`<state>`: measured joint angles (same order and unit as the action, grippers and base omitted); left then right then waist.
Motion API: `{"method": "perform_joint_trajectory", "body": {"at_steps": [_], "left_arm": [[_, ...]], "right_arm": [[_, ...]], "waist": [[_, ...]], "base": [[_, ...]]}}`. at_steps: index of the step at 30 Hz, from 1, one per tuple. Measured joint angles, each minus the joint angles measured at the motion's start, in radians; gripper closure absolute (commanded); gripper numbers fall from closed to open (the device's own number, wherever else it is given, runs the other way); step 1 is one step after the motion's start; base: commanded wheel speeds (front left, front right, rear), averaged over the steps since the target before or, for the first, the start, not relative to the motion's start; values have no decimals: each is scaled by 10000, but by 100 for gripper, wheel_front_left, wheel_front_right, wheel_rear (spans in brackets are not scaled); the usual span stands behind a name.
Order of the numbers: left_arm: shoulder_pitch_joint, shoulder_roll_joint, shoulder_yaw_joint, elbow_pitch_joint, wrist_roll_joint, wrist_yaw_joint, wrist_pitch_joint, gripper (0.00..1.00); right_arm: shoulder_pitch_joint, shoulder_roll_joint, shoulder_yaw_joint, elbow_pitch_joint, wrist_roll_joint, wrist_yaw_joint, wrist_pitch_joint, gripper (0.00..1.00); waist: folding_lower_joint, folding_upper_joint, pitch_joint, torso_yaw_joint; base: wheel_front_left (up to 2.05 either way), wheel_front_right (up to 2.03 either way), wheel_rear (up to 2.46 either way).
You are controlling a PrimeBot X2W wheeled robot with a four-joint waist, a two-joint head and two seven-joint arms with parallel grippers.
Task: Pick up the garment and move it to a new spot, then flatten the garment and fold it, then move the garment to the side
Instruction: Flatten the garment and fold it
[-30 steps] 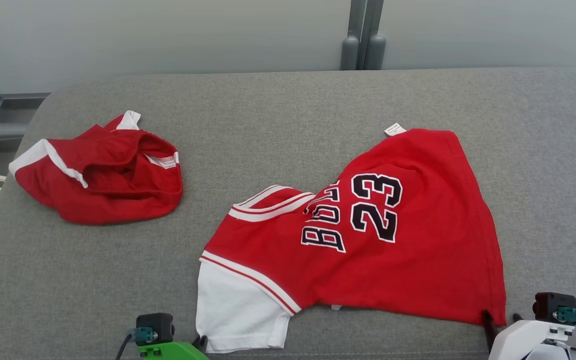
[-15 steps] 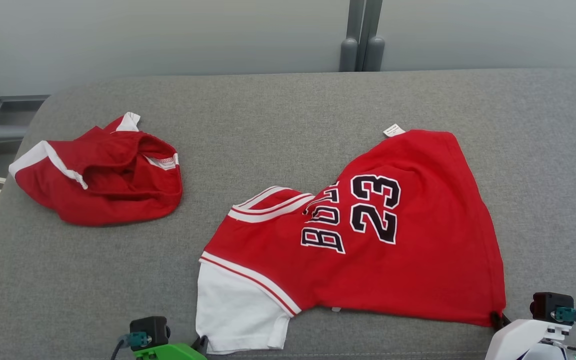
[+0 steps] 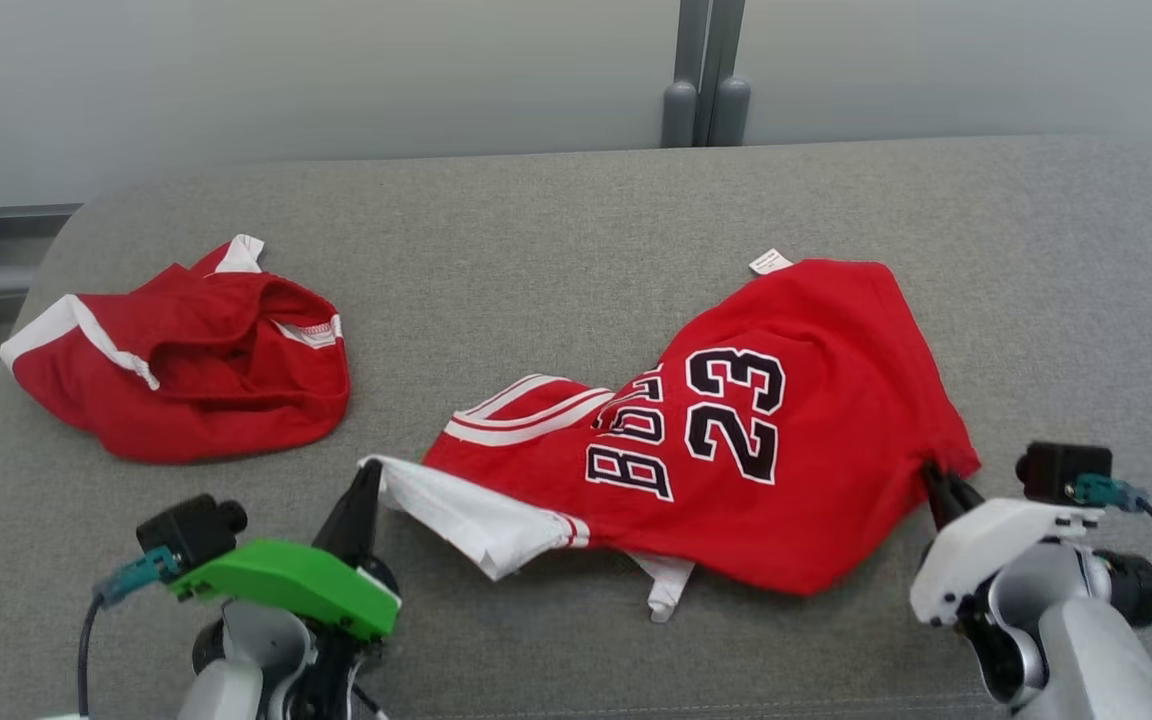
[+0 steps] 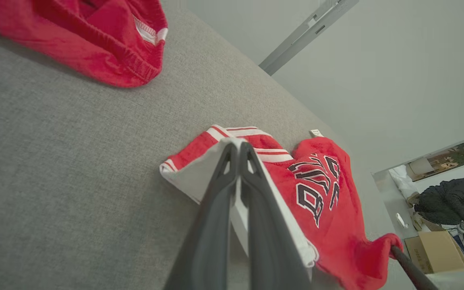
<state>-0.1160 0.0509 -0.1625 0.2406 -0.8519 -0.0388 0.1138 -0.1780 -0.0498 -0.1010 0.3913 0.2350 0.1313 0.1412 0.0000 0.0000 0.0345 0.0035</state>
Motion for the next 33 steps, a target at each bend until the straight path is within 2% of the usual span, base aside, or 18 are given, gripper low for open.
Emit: {"method": "perform_joint_trajectory", "body": {"at_steps": [8, 15, 25, 30, 33], "left_arm": [[-2835, 173, 382, 23, -203, 221, 245, 100], [-6263, 631, 548, 978, 63, 198, 316, 100], [-10839, 1476, 543, 1668, 598, -58, 562, 100], [-12899, 1741, 489, 1864, 888, -138, 579, 100], [-13894, 1795, 491, 1958, 1062, -174, 244, 100]], "right_arm": [[-2545, -267, 1407, -456, 105, -4, 945, 100], [-5474, -702, 2543, 209, 447, -4, 1018, 100], [-9653, -892, 2757, 1965, 261, -4, -140, 100], [-11620, -920, 2581, 2665, -347, -4, -1095, 100], [-12506, -974, 2255, 3095, -857, -4, -1722, 100]], "waist": [[0, 0, 609, -256], [0, 0, 1768, -442], [2, 0, 3757, -716], [3, 0, 4771, -851], [2, 0, 5329, -909]], "base": [[0, 0, 0], [0, 0, 0], [0, 0, 0], [0, 0, 0], [0, 0, 0]]}}
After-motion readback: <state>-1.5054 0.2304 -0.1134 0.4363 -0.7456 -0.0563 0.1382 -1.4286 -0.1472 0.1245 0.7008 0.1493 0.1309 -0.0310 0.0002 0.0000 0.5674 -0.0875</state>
